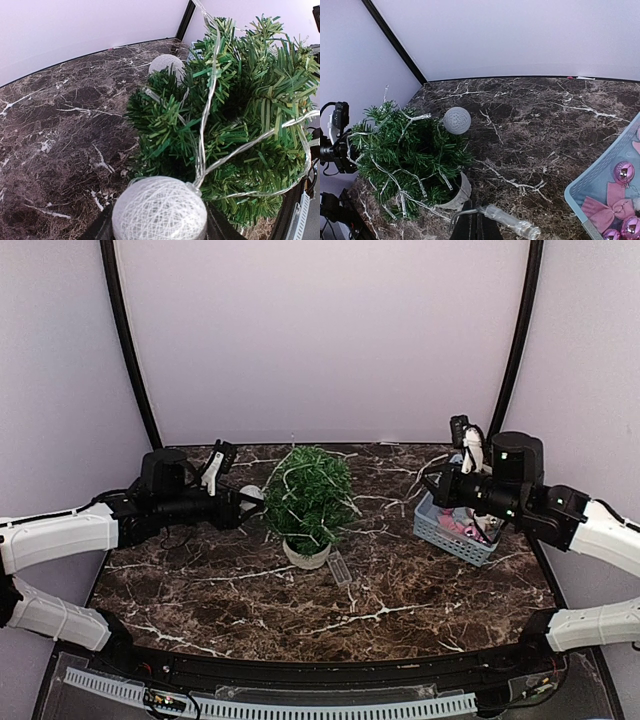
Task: Decorate the small christmas tree
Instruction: Wrap the side of the string light in the gap of the branches.
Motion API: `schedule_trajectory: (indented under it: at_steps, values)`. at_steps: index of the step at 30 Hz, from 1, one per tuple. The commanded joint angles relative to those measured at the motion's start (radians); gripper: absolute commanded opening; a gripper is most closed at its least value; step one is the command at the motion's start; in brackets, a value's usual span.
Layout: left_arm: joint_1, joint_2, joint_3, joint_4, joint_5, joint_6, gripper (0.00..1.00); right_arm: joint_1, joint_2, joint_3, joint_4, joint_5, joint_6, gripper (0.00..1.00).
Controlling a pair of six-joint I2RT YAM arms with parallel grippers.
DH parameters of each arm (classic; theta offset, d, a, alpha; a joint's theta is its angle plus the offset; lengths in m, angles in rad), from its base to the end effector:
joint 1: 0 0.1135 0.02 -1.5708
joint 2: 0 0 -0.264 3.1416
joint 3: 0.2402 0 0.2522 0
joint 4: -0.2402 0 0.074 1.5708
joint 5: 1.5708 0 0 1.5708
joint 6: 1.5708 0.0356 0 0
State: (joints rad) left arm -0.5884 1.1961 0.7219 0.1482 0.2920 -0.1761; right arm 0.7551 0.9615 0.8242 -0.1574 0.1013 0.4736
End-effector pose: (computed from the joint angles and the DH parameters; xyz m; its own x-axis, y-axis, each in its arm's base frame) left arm 0.2198 -0.1590 0.2661 -0.3951 0.0620 -0.9165 0.7000 0.6664 -0.2567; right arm 0.1659 0.1512 0.3241 -0.4671 0.1835 -0.8650 -0.4476 0.7945 0.4103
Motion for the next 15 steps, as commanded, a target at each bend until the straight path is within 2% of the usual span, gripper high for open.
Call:
schedule_trajectory:
  at_steps: [1, 3, 6, 9, 11, 15]
  values:
    - [-0.004, -0.027, -0.006, 0.007, 0.018, 0.01, 0.51, -0.016, 0.034, -0.018, 0.12, -0.092, 0.02, 0.0]
    - [-0.004, -0.026, -0.006, 0.008, 0.022, 0.01, 0.52, -0.016, 0.087, -0.029, 0.152, -0.152, 0.035, 0.0]
    - [-0.004, -0.032, -0.005, 0.005, 0.024, 0.009, 0.6, -0.016, 0.131, -0.04, 0.208, -0.165, 0.041, 0.0]
    - [-0.004, -0.049, -0.007, -0.002, 0.02, 0.011, 0.79, -0.018, 0.159, -0.024, 0.213, -0.152, 0.024, 0.0]
    - [-0.004, -0.074, -0.009, -0.013, 0.011, 0.015, 0.86, -0.02, 0.177, -0.013, 0.205, -0.13, 0.005, 0.0]
    - [-0.004, -0.141, -0.013, -0.047, -0.015, 0.03, 0.95, -0.036, 0.219, -0.005, 0.221, -0.123, -0.015, 0.0]
